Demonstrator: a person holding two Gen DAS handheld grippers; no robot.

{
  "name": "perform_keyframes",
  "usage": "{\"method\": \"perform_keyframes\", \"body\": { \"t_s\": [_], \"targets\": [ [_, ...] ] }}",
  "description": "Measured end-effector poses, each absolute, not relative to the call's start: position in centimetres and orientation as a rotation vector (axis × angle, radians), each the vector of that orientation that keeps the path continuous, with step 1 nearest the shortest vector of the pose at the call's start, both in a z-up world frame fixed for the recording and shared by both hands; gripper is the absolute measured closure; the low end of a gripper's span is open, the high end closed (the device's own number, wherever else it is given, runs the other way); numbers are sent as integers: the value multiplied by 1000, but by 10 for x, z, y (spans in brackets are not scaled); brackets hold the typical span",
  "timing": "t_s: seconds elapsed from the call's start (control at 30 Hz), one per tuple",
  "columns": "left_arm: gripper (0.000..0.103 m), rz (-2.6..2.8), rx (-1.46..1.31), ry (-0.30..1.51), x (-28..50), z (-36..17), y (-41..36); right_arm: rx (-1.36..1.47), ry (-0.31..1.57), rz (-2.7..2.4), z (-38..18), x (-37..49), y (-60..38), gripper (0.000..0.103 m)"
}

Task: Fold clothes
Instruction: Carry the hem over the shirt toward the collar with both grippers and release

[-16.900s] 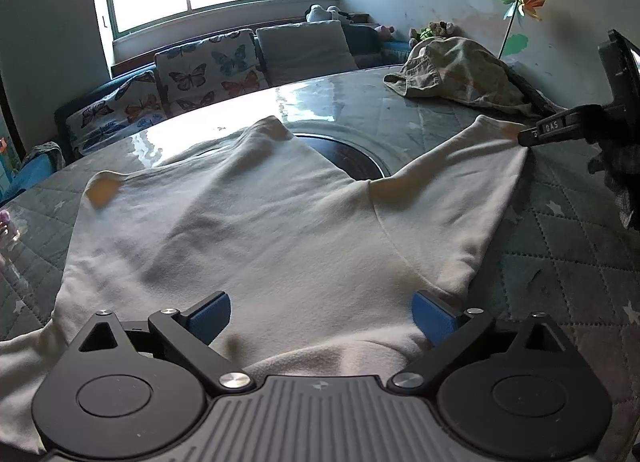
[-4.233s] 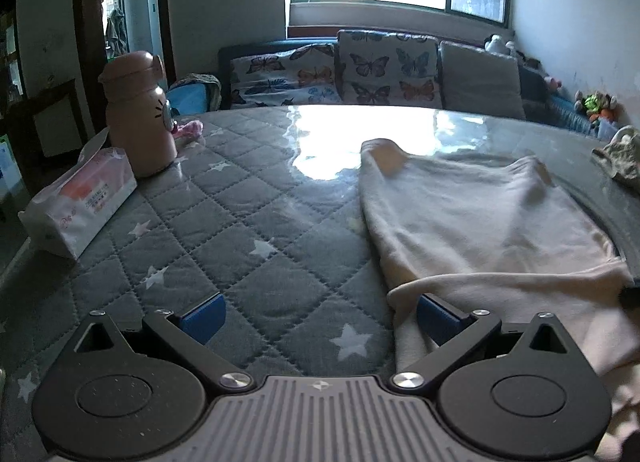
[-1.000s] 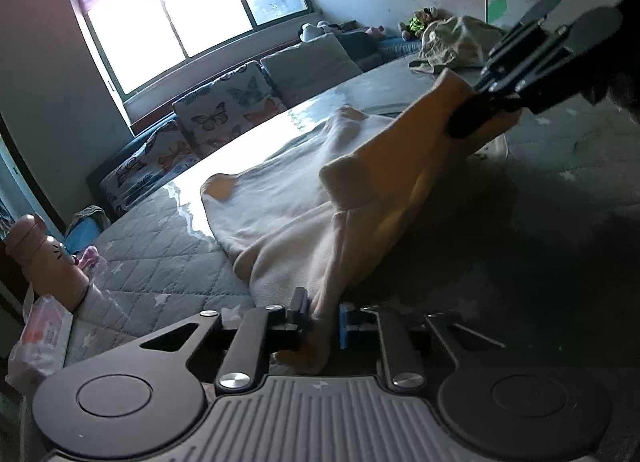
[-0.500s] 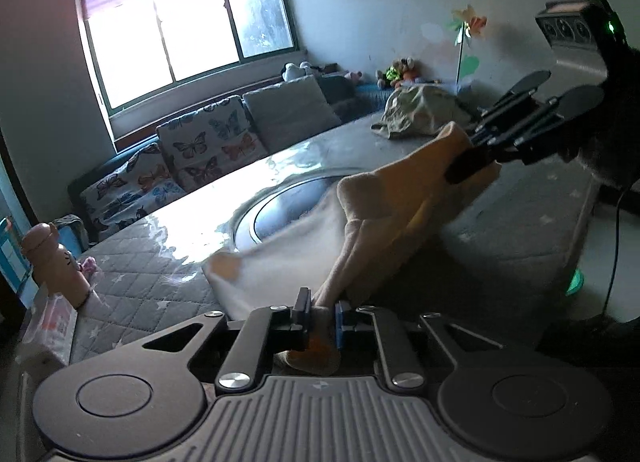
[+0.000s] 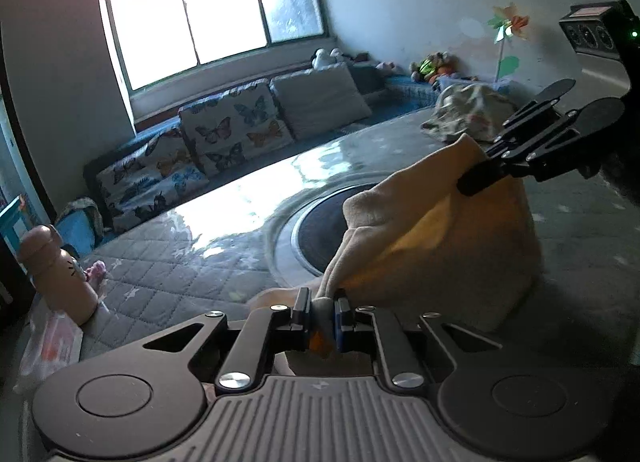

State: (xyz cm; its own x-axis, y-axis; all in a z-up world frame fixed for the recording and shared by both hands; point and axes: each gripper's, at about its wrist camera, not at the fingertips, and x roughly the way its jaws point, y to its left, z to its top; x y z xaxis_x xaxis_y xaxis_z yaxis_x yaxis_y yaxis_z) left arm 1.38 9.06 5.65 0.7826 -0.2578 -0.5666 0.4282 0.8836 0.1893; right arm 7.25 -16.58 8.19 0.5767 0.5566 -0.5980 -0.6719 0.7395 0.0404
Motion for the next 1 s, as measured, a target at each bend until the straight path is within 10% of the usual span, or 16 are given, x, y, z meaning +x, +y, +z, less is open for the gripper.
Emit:
{"method": "perform_keyframes", "body": {
  "t_s": [0.33, 0.47, 0.63, 1.0],
  "targets": [
    [83, -279, 259, 723, 103, -2, 100, -159, 773, 625, 9, 145, -141, 81],
    [51, -233, 250, 709, 103, -5, 106, -120, 768, 594, 0, 150, -144, 59],
    [37, -159, 204, 694, 103, -3, 121, -80, 735, 561, 11, 143, -157, 37],
    [33, -157, 97, 614, 92, 27, 105, -69, 759, 671, 18, 110, -154, 15]
  ]
}}
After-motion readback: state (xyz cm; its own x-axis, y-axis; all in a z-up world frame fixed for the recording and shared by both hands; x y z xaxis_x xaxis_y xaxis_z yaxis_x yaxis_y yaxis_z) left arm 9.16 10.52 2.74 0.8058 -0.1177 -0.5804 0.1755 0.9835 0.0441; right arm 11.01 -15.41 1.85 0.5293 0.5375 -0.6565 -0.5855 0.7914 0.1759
